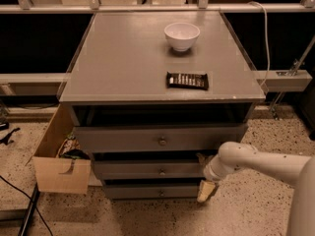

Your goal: Open middle drawer

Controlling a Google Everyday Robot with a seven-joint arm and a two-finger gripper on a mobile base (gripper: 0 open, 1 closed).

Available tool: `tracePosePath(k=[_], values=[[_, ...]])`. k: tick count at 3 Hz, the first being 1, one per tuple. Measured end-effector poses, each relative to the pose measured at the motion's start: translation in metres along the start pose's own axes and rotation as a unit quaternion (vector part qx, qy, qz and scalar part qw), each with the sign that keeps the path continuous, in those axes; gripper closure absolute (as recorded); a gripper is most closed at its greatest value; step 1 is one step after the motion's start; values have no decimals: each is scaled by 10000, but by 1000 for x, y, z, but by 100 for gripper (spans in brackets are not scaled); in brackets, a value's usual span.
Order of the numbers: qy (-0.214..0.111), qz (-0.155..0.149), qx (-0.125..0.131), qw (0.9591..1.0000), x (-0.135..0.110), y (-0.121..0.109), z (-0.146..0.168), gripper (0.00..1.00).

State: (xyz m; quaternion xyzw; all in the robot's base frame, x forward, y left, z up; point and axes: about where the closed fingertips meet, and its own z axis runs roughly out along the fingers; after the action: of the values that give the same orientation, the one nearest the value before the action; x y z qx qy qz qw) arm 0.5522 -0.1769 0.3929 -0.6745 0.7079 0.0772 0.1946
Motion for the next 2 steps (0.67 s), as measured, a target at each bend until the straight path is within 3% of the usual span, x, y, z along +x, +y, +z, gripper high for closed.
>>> tracePosePath(k=[1, 2], values=[[124, 140, -370, 9991, 2, 4, -7, 0], [183, 241, -573, 9979, 4, 8, -10, 0]])
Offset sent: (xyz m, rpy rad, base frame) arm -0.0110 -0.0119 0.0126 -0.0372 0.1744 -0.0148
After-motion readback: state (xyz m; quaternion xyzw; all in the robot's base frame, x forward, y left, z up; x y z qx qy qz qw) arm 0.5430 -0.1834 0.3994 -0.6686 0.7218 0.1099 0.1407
